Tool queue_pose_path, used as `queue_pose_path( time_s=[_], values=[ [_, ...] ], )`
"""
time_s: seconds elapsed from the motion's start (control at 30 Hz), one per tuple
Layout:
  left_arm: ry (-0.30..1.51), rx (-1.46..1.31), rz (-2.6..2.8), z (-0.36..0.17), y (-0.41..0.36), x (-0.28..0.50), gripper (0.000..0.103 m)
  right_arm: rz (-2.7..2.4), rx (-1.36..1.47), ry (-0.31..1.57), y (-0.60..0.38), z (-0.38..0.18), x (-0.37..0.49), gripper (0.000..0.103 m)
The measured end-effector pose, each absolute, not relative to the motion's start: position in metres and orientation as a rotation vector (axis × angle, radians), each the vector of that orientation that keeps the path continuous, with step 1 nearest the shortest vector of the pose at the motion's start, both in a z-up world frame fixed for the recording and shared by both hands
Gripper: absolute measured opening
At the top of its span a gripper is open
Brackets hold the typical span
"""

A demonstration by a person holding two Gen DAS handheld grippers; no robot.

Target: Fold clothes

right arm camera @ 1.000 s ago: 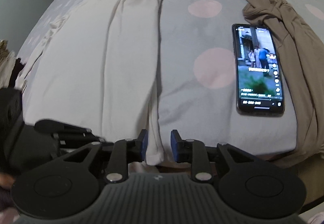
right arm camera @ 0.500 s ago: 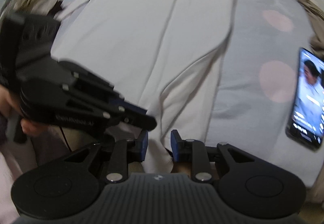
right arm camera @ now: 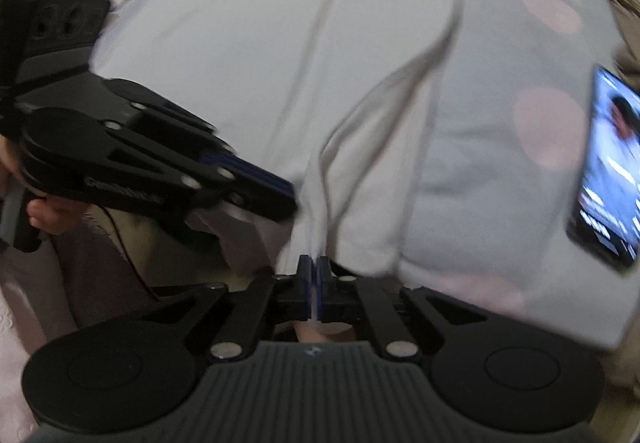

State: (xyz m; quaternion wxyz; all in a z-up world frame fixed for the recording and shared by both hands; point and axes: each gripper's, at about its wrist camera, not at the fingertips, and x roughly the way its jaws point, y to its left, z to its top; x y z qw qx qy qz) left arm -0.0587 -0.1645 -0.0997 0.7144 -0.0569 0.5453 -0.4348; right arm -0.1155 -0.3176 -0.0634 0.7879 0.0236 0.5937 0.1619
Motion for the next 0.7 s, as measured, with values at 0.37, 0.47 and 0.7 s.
queue_pose_path(
  time_s=[0.37,0.47,0.7],
  values=[
    [1.215,-0.062,-0.945,-0.098,-0.166,-0.066,0.010,0.201,0.078,1.383,-0.330,-0.078,-0.118,0.006],
    [1.204,-0.050,-0.930,-0.090,-0.160,-0.068,0.014,0.163,0.063,1.358,-0.329,-0.072,-0.118,0.013],
    [1.167,-0.053,-0.797,-0.063,-0.114,-0.057,0.016,0.160,0.016,1.213,-0.314,-0.035,-0.111,0.025]
  ],
)
